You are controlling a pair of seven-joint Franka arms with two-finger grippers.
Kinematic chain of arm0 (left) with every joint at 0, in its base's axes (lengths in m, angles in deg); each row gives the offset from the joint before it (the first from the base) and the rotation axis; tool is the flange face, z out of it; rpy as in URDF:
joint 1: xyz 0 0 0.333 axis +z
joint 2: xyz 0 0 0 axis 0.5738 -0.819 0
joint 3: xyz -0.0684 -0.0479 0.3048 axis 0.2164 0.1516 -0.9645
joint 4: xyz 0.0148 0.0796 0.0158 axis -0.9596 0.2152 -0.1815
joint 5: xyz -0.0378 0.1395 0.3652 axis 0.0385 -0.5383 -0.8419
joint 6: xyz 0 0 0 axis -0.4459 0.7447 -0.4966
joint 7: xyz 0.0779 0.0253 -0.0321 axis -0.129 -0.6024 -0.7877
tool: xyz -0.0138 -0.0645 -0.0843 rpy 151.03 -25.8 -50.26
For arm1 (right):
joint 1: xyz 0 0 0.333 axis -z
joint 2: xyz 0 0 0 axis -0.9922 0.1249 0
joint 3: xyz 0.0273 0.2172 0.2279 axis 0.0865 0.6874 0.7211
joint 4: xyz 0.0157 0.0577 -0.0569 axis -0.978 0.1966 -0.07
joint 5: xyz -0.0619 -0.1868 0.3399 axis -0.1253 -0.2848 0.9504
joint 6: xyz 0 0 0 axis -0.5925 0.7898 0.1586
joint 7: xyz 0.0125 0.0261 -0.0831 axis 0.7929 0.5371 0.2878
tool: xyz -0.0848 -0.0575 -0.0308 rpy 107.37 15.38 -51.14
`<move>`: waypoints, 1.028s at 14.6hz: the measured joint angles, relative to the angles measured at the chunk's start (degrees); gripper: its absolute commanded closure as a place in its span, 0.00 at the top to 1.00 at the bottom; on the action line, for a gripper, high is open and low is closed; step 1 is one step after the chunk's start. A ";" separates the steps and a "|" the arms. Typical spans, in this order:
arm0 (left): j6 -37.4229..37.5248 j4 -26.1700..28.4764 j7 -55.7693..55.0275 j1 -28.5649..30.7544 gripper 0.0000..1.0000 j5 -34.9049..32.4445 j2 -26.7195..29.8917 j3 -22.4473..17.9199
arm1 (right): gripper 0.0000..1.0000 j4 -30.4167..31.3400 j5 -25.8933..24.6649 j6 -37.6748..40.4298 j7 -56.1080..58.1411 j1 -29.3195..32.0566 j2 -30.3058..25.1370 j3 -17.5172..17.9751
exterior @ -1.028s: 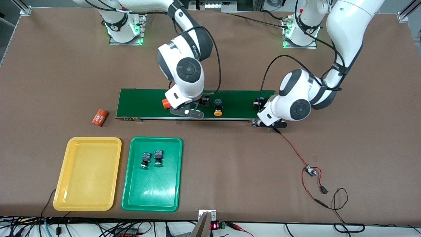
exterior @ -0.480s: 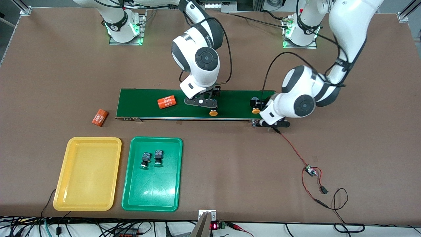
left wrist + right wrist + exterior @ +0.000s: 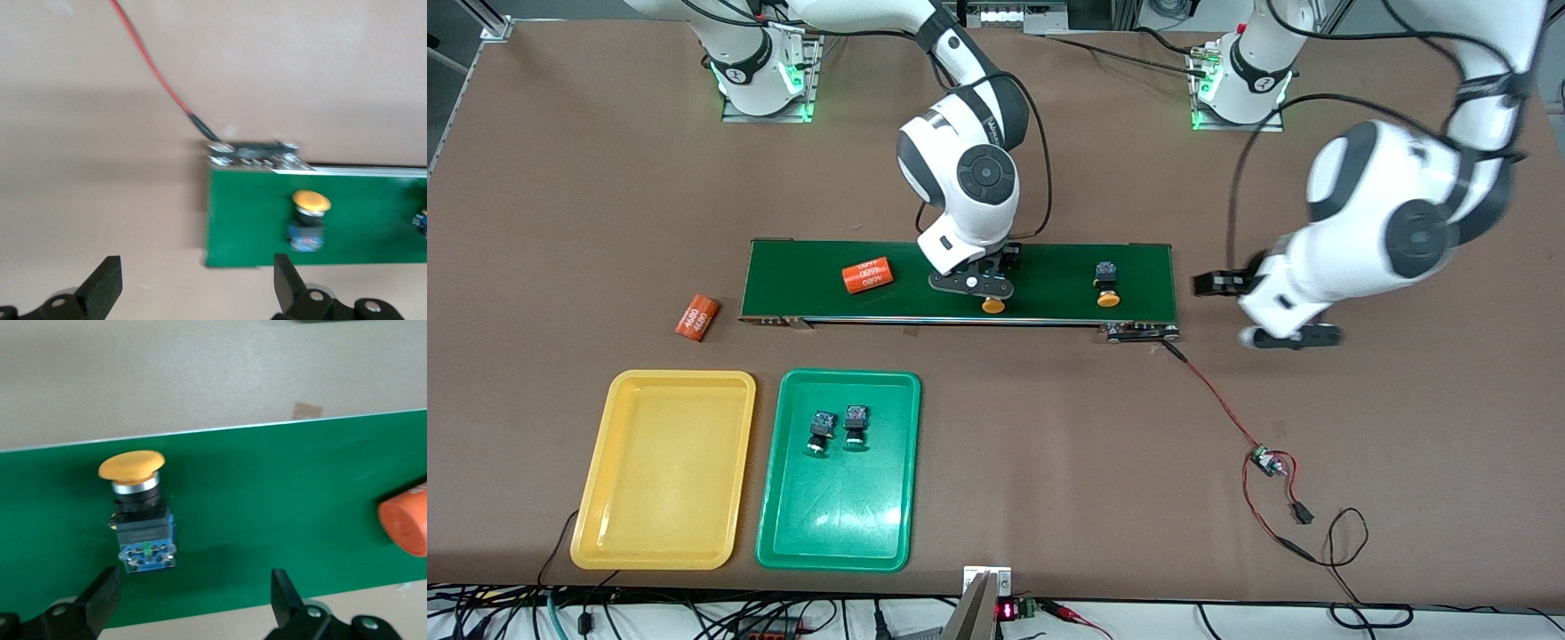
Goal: Sort buttons by color to trays
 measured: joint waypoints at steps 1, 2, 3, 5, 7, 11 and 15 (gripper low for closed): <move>0.01 -0.05 4.79 -1.80 1.00 -0.01 1.45 -4.68 | 1.00 0.01 0.00 -0.55 -0.02 -0.23 0.42 0.00; 0.01 -0.13 9.98 -4.26 1.00 -0.01 2.98 -10.08 | 1.00 0.02 0.00 -0.94 -0.04 -0.27 0.75 0.00; 0.02 -0.20 14.71 -6.63 1.00 -0.01 4.47 -15.16 | 1.00 0.02 0.02 -1.21 -0.06 -0.20 0.99 -0.08; 0.17 -0.39 20.94 -9.30 1.00 -0.31 7.86 -21.68 | 1.00 0.06 0.45 -1.73 -0.07 0.28 1.42 -0.26; 1.94 -0.54 22.20 -9.87 1.00 -3.47 12.30 -22.78 | 0.93 0.08 1.51 -2.67 -0.07 1.15 2.07 -0.46; 5.29 -0.49 14.58 -9.89 1.00 -5.53 18.47 -19.42 | 0.70 0.09 2.88 -3.50 -0.07 2.89 2.93 -0.49; 9.87 -1.14 9.30 -9.15 1.00 -6.49 19.33 -16.02 | 0.27 0.09 2.99 -3.80 -0.07 2.82 3.51 -0.43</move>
